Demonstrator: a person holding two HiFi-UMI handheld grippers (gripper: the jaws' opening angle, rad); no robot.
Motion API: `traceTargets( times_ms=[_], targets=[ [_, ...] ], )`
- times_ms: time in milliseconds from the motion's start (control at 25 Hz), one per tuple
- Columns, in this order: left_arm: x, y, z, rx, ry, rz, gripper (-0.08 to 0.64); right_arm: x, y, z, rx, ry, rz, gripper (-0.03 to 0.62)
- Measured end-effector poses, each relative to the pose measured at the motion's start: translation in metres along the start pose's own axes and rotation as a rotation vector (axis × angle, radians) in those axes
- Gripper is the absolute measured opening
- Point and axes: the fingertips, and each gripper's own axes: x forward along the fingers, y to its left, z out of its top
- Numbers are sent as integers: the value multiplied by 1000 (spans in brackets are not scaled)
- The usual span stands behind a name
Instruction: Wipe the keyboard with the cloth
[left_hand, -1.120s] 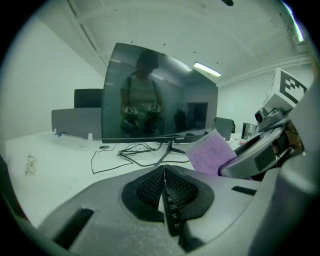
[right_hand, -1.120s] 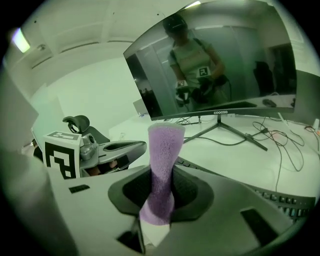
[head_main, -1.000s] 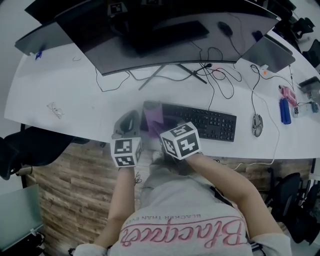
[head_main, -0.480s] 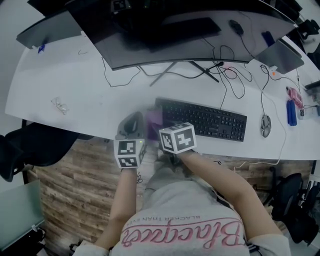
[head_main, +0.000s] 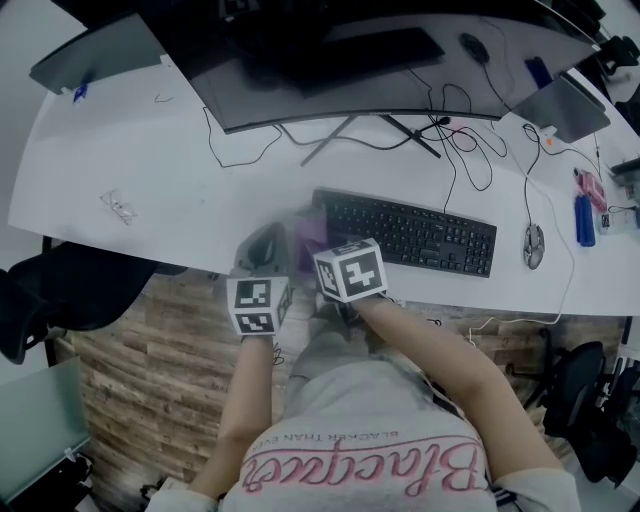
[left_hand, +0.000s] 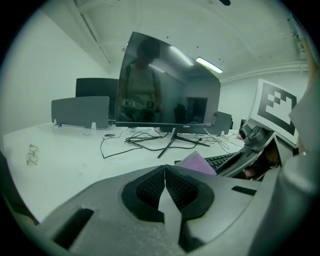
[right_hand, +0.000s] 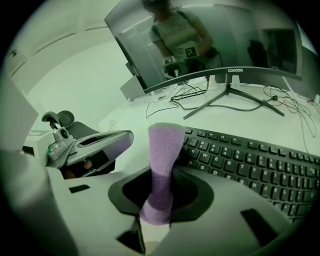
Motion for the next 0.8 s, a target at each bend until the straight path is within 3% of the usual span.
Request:
traceTargets(
  times_ms=[800],
  targets=[
    [9,-31,-3,24,24,-28,6,-26,-32,-12,-3,-1,-30,86]
  ],
)
